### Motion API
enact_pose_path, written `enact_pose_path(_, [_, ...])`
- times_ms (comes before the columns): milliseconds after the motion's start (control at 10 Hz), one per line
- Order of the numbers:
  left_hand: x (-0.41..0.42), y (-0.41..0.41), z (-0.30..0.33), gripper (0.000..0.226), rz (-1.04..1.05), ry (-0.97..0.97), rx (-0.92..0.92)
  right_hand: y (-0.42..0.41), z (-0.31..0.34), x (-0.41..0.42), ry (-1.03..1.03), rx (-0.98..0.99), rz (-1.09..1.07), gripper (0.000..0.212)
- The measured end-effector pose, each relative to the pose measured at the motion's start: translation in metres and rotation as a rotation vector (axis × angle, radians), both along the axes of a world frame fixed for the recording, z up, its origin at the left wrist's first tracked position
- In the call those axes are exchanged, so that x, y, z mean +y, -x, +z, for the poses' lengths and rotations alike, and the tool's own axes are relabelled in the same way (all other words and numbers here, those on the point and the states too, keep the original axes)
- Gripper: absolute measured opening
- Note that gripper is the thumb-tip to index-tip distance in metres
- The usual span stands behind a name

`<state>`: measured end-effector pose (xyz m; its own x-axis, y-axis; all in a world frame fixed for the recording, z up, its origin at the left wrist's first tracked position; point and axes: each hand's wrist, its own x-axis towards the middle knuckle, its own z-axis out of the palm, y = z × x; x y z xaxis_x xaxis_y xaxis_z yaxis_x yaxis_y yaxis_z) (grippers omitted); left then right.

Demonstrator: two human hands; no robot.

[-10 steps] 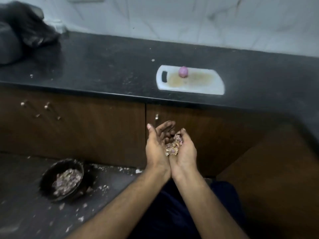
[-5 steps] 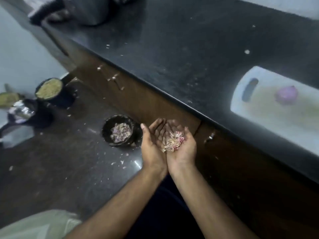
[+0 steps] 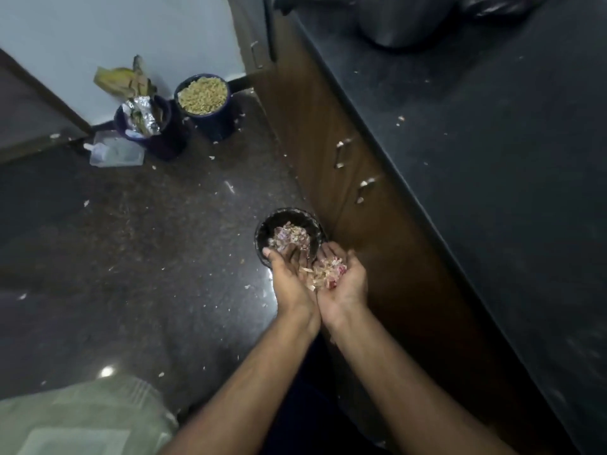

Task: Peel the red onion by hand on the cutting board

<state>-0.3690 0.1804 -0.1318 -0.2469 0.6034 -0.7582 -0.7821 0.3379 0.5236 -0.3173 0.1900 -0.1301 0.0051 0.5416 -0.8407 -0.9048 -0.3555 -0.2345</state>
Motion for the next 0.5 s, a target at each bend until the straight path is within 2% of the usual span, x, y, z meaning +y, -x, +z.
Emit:
enact_pose_path(100, [0.053,0.023,-0.033,0.081,0.057,0.099,-0.032,0.023,-0.031,0.057,0.094,-0.009,0.1,0.037])
enact_pose_path(200, [0.097,0.037,-0.066,0.093,0.166,0.14,-0.111,0.041,-0.063,0.102,0.16,-0.048,0.166,0.058])
enact_pose_path(300, [0.121,0.04,-0.071,0.09,0.197,0.201,-0.078,0.047,-0.078,0.128,0.202,-0.061,0.203,0.07])
enact_pose_path(500, [0.131,0.035,-0.077,0.082,0.186,0.198,-0.026,0.043,-0.088,0.137,0.229,-0.109,0.162,0.065])
